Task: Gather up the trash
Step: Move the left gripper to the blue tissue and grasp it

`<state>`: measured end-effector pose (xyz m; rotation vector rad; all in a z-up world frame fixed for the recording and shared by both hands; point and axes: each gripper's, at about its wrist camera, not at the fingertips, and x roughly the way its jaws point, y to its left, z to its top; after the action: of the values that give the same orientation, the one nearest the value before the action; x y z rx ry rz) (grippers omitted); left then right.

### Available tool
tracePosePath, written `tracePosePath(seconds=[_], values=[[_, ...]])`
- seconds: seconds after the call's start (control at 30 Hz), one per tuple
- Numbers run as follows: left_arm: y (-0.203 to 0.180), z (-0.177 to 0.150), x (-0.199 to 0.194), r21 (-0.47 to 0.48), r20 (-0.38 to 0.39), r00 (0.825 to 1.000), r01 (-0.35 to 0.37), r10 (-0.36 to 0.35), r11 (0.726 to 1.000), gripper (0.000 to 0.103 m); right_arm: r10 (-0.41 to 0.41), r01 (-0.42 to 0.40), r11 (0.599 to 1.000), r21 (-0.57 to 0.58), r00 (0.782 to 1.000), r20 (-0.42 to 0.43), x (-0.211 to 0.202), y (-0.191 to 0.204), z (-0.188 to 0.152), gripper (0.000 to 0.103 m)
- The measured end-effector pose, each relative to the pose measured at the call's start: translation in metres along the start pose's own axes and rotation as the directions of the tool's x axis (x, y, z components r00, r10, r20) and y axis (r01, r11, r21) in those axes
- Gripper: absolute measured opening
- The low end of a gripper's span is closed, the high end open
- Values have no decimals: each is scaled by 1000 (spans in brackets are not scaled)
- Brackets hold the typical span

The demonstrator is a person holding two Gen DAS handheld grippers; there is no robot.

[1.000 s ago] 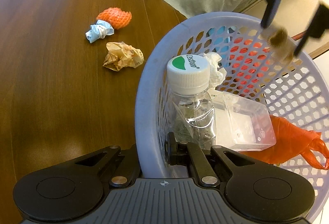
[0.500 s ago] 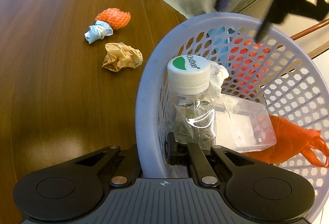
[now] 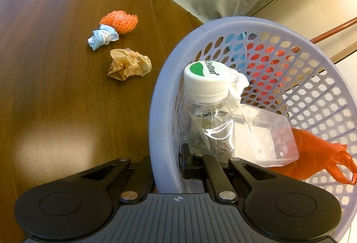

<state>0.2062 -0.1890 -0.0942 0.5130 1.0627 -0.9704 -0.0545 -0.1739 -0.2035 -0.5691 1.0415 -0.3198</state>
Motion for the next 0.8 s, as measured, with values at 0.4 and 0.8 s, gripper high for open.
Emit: tracePosePath(seconds=[0.4,0.8], values=[[15,-34,54,36,-57,998,-18,20,999,40,-20,20,1000,-2,1000,8,5,0,-1,0],[21,-42,113,-58,-73,997,14,-18,998,39,-28,28,1000,3,1000,9,9,4,0,0]])
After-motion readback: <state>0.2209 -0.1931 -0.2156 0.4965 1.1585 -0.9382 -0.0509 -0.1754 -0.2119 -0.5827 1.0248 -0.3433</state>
